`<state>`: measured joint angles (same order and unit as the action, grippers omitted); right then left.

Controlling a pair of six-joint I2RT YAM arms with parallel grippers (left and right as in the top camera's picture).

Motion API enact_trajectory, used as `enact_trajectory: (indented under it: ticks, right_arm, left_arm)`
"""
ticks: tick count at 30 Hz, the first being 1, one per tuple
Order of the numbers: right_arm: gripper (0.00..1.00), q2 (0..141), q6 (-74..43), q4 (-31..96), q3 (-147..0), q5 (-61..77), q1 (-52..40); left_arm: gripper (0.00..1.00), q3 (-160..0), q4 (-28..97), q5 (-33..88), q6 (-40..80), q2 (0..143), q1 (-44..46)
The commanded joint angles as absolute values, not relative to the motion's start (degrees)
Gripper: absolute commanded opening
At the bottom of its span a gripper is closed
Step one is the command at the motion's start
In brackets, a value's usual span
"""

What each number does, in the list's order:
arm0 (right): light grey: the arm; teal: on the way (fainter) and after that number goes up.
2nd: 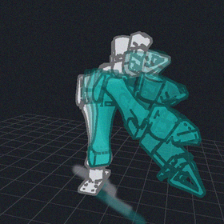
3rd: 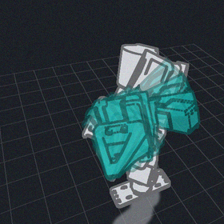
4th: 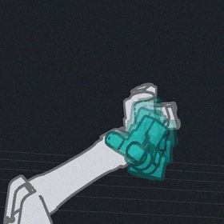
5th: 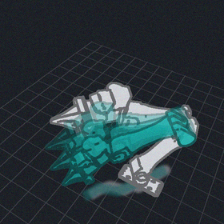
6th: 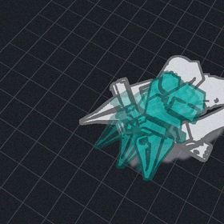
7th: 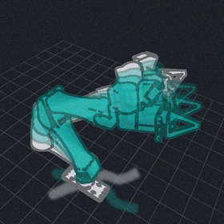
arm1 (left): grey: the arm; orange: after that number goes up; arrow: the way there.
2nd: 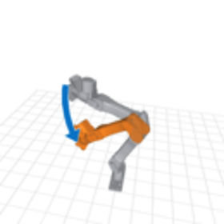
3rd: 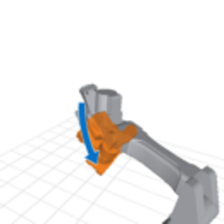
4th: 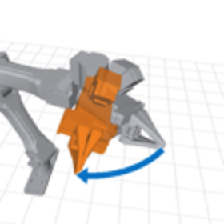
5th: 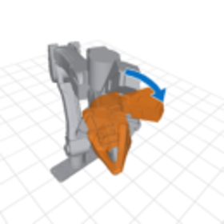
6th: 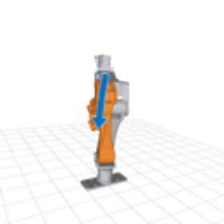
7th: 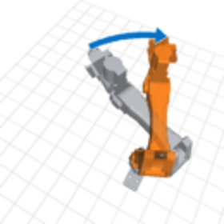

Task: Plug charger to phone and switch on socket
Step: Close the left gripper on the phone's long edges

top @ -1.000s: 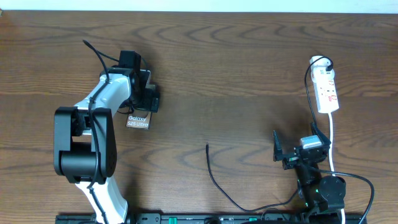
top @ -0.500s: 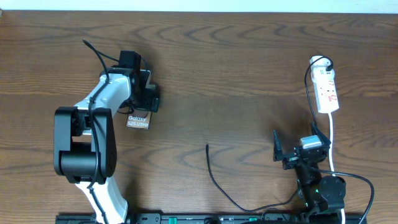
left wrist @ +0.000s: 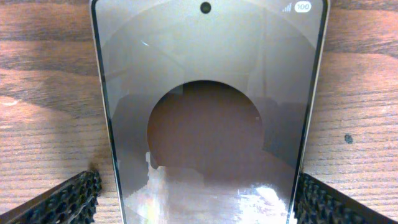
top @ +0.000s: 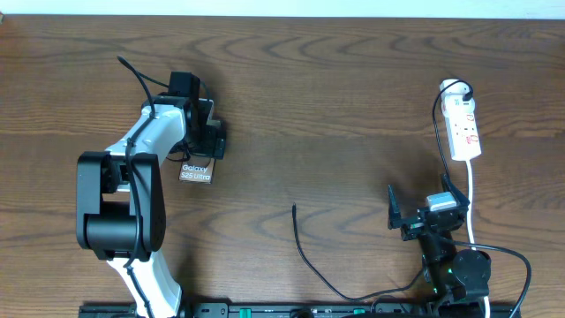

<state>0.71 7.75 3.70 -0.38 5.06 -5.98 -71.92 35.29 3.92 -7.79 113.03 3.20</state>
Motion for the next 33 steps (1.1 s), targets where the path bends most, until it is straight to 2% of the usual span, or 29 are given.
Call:
enact_trajectory:
  ticks: [1, 15, 29, 33]
  right_arm:
    - [0.99, 0.34, 7.14, 4.01, -0.32, 4.62, -6.33]
    - [0.99, 0.34, 7.14, 4.03, -0.32, 4.62, -6.33]
    - [0.99, 0.34, 7.14, 4.01, -0.32, 4.62, -6.33]
    - [0.99, 0.34, 7.14, 4.01, -0.32, 4.62, -6.33]
  left_arm:
    - [0.89, -71.46, 35.27, 3.40, -8.51, 115.74, 3.09]
    - [0.81, -71.46, 35.27, 3.40, -8.51, 115.74, 3.09]
    - [0.79, -71.46, 35.29, 3.40, -8.51, 115.74, 3.09]
    - [0.76, -71.46, 35.29, 3.40, -8.51, 115.74, 3.09]
